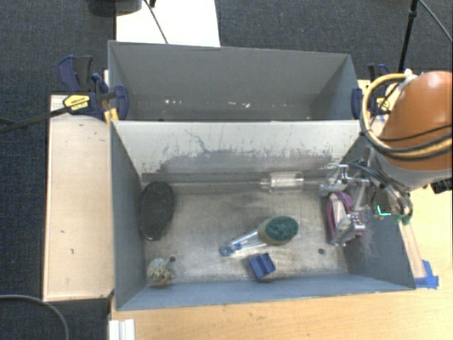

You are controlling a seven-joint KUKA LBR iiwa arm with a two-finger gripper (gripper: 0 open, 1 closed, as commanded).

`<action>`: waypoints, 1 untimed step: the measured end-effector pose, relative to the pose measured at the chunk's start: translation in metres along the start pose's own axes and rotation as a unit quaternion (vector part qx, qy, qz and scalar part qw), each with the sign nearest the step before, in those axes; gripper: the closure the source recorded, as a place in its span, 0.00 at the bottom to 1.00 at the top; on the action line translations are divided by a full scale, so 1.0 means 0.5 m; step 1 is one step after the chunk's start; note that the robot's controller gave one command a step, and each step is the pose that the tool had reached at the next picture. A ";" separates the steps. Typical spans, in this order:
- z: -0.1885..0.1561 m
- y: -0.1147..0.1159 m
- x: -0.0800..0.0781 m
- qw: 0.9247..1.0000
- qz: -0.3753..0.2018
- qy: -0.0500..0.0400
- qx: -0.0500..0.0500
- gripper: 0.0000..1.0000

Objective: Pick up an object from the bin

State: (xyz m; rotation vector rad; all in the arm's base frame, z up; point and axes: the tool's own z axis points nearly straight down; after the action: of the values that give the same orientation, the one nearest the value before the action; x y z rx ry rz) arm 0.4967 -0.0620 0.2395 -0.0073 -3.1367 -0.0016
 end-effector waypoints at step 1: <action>0.334 0.129 -0.004 1.000 0.006 -0.004 0.000 0.00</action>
Offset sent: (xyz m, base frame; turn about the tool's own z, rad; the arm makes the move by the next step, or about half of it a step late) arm 0.0011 0.0627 -0.1644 0.0143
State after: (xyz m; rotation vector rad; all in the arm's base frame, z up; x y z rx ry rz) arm 0.4983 0.0025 0.0725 -0.0267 -3.1444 -0.0023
